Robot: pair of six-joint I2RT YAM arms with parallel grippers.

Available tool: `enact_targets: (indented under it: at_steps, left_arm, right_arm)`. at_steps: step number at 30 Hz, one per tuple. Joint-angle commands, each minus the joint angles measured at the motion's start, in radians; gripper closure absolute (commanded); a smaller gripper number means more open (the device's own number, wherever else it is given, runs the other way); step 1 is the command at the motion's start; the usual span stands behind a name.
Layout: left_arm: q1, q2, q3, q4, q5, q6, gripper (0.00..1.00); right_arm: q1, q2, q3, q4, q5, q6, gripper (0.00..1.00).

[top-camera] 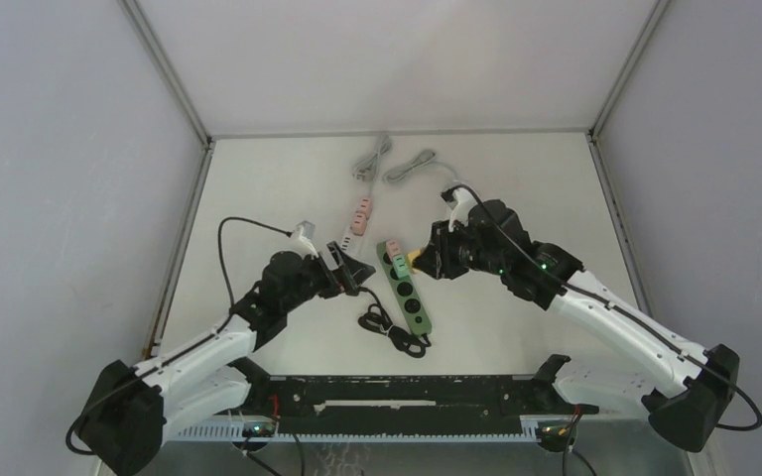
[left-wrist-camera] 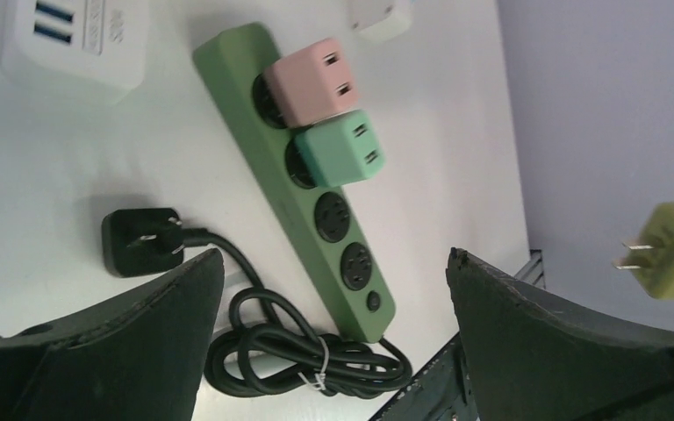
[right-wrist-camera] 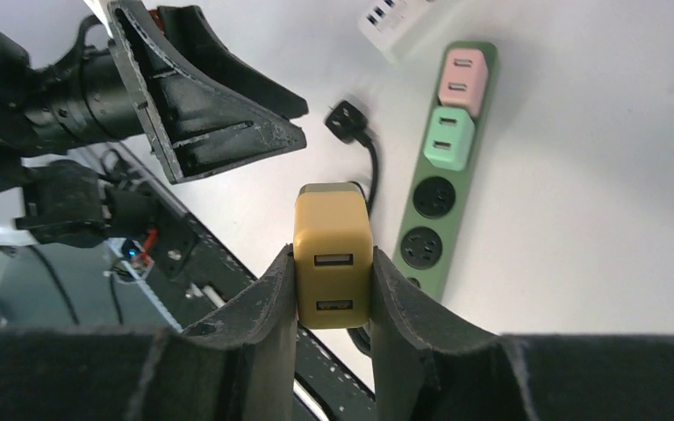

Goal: Insert the plug
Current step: Adjust the plug, then insert the plug into the socket.

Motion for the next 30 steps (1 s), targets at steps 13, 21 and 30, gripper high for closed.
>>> enact_targets:
  at_steps: [13, 21, 30]
  left_arm:
    - [0.001, 0.354, 0.182, 0.082, 0.091, -0.095, 0.22]
    - [0.0, 0.506, 0.243, 0.127, 0.156, -0.135, 0.39]
    - [0.001, 0.612, 0.251, 0.148, 0.133, -0.18, 0.54]
  right_arm:
    - [0.1, 0.172, 0.076, -0.164, 0.288, -0.041, 1.0]
    - [0.1, 0.277, 0.085, -0.107, 0.283, -0.036, 1.0]
    - [0.113, 0.371, 0.126, -0.117, 0.312, -0.054, 1.0]
